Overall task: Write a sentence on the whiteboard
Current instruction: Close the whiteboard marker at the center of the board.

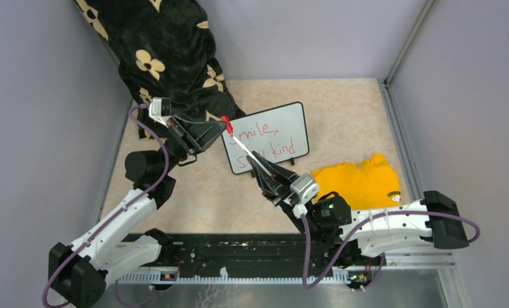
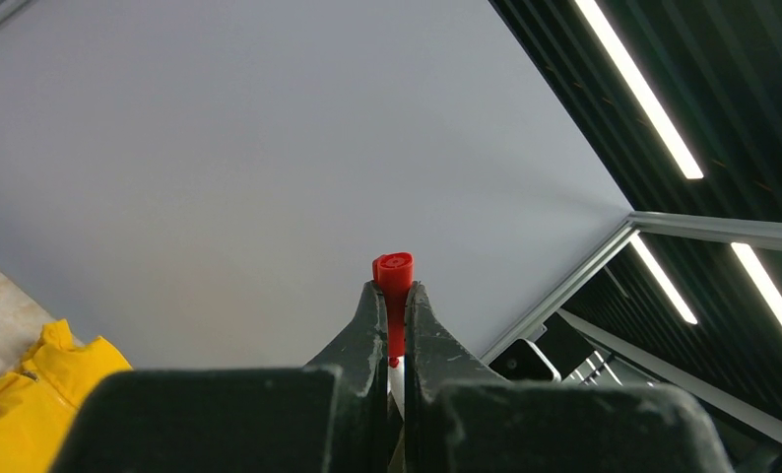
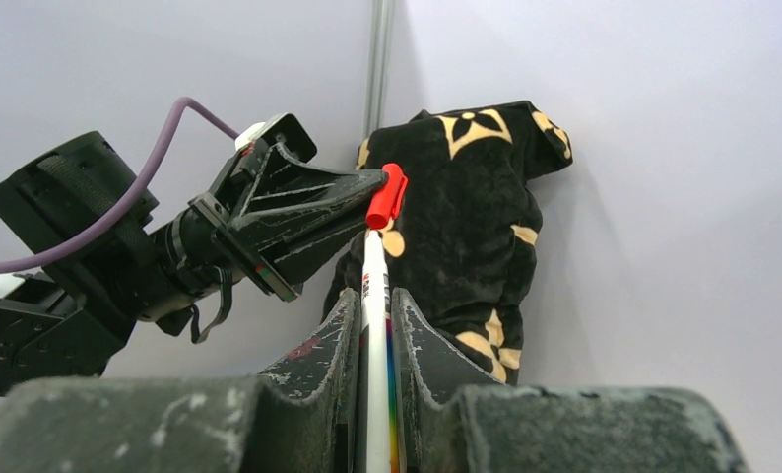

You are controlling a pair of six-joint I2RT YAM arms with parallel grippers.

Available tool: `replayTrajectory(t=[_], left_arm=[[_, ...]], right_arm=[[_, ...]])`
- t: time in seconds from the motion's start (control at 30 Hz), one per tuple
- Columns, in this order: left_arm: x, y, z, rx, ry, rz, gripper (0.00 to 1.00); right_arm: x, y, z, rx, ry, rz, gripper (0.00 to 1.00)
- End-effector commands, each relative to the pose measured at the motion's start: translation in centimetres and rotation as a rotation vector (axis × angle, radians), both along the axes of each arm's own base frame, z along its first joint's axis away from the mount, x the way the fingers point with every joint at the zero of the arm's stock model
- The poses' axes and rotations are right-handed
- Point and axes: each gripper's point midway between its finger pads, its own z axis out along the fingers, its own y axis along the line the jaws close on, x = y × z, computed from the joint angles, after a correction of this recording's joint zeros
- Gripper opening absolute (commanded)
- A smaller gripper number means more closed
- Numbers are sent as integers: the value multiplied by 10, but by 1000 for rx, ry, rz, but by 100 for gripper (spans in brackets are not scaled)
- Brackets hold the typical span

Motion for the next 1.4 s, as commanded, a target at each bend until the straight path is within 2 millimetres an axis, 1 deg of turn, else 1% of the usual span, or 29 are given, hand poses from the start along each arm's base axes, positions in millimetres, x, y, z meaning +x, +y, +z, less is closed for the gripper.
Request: replayTrajectory(t=[0.0,0.47,0.97,1.37], left_arm=[[-7,4,7,-30,-42,20,0],[-13,4,8,-34,-54,15,0],[-13,-1,2,-24,-38,3,0],[-19,-5,11,-60,-36,-25,0]], right_arm=[[0,-17,28,111,-6,4,0],[2,-20,29,117,-2,-10,0],[2,-20,29,119,-1,-10,0],[7,-16,26,108,4,-42,0]])
